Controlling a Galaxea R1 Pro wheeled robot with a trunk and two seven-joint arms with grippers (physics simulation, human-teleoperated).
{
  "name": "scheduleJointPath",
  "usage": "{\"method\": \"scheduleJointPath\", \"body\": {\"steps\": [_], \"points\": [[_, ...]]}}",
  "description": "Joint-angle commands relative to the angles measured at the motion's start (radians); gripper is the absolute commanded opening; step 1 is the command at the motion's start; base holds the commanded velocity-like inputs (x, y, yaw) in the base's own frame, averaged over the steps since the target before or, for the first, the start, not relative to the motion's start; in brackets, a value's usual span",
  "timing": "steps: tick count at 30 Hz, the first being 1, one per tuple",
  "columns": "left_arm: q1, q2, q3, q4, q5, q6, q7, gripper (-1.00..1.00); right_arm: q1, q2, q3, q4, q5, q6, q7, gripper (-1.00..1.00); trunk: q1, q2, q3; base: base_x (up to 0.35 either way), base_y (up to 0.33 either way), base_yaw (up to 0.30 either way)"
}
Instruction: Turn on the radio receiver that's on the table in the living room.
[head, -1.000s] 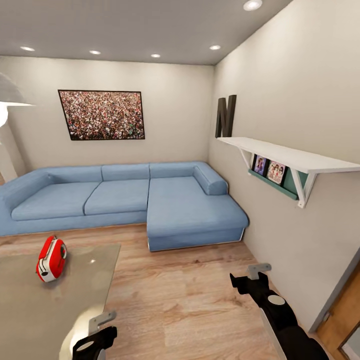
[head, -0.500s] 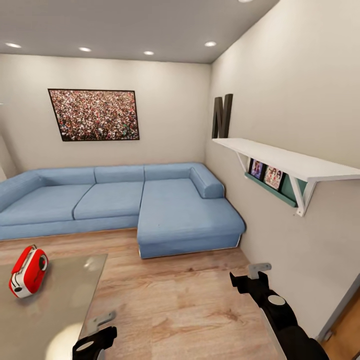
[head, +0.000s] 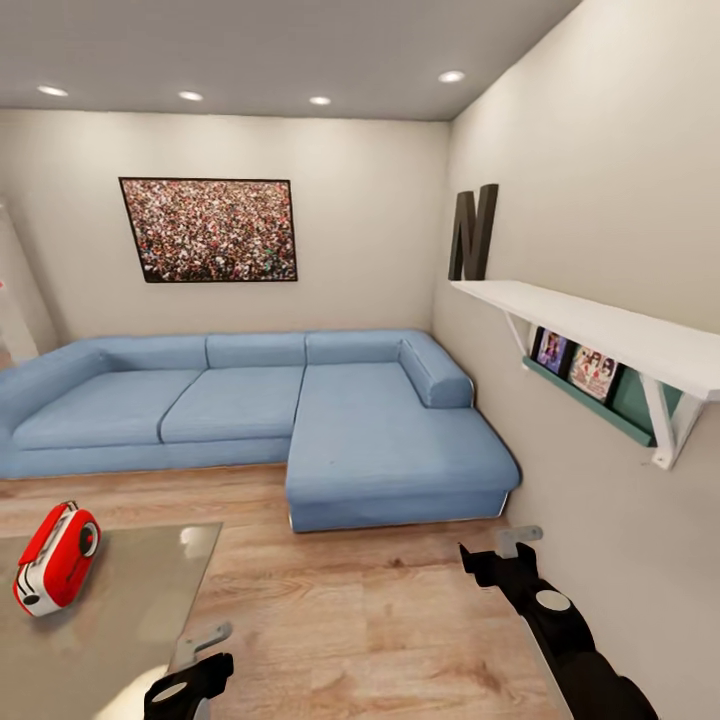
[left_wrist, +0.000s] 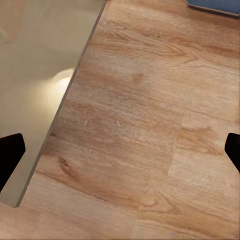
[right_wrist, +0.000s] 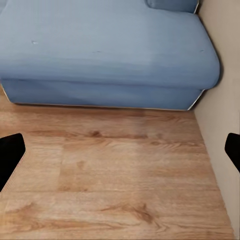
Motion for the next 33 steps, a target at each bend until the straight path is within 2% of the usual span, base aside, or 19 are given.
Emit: {"method": "scheduleJointPath", "body": {"steps": [1, 6, 21, 33], "points": [[0.0, 0.0, 0.0, 0.0, 0.0, 0.0, 0.0, 1.0, 0.0, 0.0, 0.0, 0.0, 0.0, 0.0, 0.0, 1.0, 0.0, 0.0, 0.0, 0.328, -0.106, 0.252], [0.0, 0.0, 0.0, 0.001, 0.0, 0.0, 0.0, 1.0, 0.0, 0.0, 0.0, 0.0, 0.0, 0.0, 0.0, 1.0, 0.0, 0.0, 0.0, 0.327, -0.142, 0.156], [0.0, 0.0, 0.0, 0.001, 0.0, 0.001, 0.0, 1.0, 0.0, 0.0, 0.0, 0.0, 0.0, 0.0, 0.001, 1.0, 0.0, 0.0, 0.0, 0.319, -0.166, 0.007], [0.0, 0.001, 0.0, 0.001, 0.0, 0.001, 0.0, 1.0, 0.0, 0.0, 0.0, 0.0, 0.0, 0.0, 0.0, 1.0, 0.0, 0.0, 0.0, 0.323, -0.038, 0.0]]}}
